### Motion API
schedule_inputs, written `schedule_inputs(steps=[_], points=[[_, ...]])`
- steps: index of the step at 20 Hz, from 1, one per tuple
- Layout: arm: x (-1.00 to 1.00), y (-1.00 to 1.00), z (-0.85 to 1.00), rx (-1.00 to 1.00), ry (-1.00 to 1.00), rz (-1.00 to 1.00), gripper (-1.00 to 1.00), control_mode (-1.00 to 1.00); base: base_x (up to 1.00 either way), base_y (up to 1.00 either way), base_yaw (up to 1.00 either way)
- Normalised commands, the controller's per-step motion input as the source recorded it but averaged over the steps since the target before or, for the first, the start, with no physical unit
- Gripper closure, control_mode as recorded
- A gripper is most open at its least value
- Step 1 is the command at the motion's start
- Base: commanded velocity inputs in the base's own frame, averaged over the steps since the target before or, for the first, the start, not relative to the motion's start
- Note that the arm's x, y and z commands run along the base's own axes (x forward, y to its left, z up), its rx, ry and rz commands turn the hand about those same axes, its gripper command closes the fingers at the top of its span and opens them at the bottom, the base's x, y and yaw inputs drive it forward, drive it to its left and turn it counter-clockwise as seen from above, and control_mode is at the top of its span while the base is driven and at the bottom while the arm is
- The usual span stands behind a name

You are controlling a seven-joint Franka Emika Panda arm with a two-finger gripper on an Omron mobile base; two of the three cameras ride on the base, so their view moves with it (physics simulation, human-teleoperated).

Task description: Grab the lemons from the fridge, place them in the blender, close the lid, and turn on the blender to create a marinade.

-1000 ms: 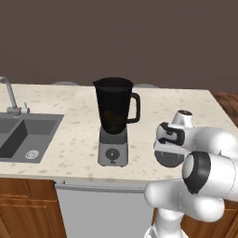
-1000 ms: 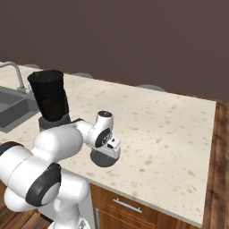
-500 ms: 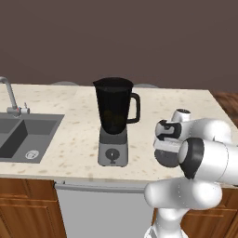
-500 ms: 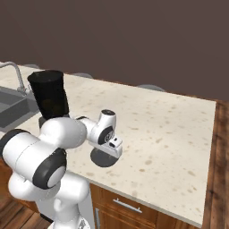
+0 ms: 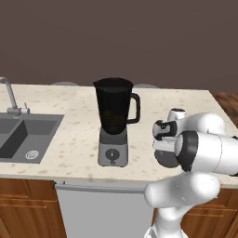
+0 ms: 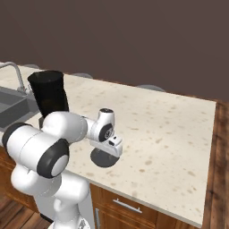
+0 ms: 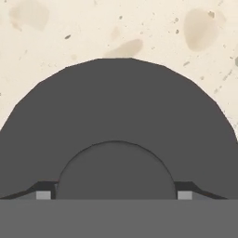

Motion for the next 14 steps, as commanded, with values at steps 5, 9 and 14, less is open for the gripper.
schedule_inputs(steps=[5, 9, 14], points=[[0.0, 0.01, -0.19, 0.0, 0.0, 0.0, 1.0, -1.0, 0.0, 0.0, 0.0], [-0.01, 0.0, 0.11, 0.0, 0.0, 0.0, 1.0, -1.0, 0.0, 0.0, 0.0], [-0.04, -0.01, 0.51, 0.02, 0.0, 0.0, 1.0, -1.0, 0.0, 0.0, 0.0]])
